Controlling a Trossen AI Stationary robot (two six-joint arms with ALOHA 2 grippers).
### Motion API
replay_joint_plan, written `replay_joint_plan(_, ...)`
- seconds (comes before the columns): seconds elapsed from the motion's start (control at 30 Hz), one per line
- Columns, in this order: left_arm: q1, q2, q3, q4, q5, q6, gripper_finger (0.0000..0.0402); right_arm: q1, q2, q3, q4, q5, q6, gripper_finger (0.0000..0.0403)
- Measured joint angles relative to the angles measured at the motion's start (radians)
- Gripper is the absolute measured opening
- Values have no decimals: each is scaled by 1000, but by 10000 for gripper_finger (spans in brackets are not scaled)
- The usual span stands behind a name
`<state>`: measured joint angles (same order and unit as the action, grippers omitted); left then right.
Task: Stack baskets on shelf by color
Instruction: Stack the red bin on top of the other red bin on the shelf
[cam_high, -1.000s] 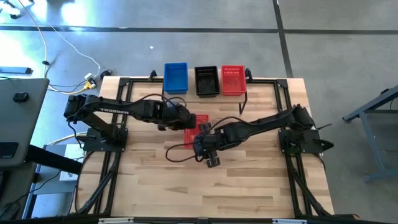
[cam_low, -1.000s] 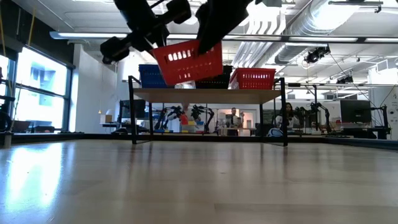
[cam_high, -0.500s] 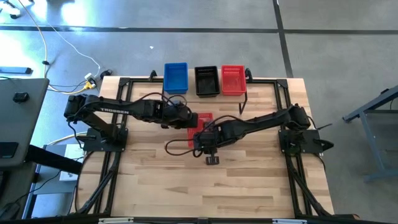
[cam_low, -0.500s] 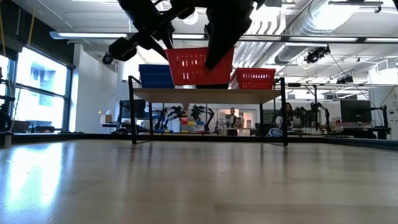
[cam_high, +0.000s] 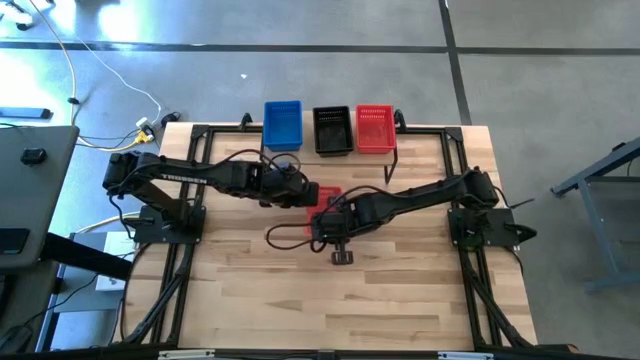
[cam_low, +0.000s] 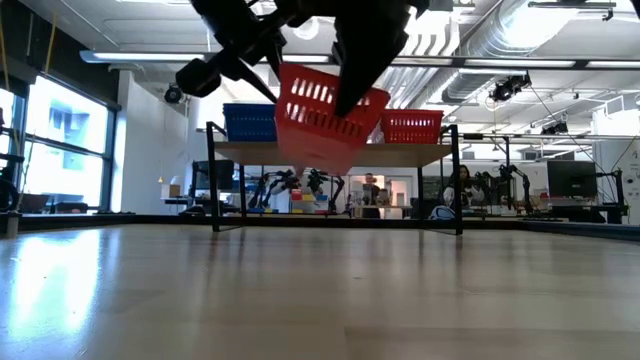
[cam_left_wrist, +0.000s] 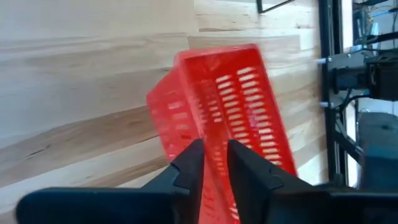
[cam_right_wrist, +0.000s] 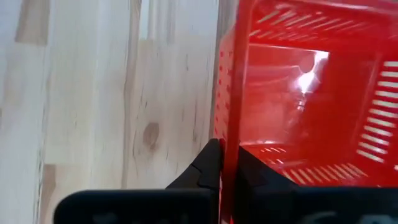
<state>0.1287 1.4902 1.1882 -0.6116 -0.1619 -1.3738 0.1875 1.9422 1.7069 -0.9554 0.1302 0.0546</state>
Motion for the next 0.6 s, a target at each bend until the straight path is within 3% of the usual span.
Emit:
replay_joint_plan(0.27, 3, 0, 0, -4, 13, 89, 108, 0, 1, -1, -77, -8, 17, 0)
replay_joint_plan(0.6, 39, 0, 1, -6, -16, 273, 103, -2, -3, -1, -118, -34, 49, 0)
